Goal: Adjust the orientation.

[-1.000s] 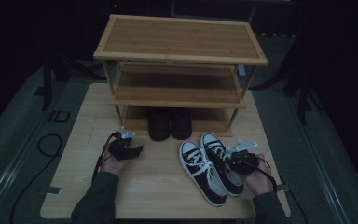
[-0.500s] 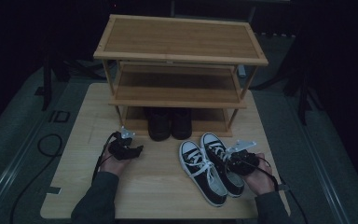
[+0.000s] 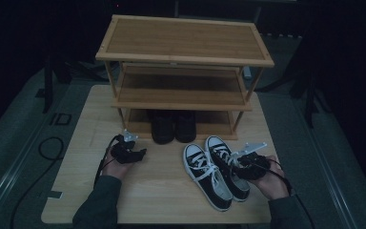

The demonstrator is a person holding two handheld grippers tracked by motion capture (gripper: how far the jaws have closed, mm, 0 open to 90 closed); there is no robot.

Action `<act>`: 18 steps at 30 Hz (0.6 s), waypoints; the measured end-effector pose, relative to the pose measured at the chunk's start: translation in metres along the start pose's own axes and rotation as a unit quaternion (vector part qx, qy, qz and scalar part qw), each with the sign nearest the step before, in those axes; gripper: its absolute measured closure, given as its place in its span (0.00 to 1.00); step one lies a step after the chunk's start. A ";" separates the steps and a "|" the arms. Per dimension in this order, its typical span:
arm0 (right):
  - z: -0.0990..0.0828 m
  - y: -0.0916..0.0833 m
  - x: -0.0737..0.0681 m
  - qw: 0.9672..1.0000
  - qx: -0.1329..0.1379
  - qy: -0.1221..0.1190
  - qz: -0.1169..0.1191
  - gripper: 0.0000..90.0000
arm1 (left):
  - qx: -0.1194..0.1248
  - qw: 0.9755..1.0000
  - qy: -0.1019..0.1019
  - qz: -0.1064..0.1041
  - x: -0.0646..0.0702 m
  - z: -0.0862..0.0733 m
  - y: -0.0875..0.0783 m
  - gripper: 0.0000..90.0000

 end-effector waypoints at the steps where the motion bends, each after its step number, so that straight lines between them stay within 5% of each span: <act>1: 0.000 -0.001 0.000 1.000 -0.003 -0.001 0.000 0.62 | 0.000 1.000 0.000 0.000 0.000 0.000 0.000 0.47; 18: 0.003 -0.017 -0.001 1.000 -0.005 -0.016 0.005 0.57 | 0.002 1.000 -0.001 0.001 0.000 0.000 0.001 0.46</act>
Point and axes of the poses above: each handheld gripper's, and its own axes: y roughly forward along the jaws, z roughly out of its top, x roughly to its right, the point moved 5 cm from there along y, roughly forward along the jaws, and after that the axes turned 6 degrees about y, right-handed, at the moved point
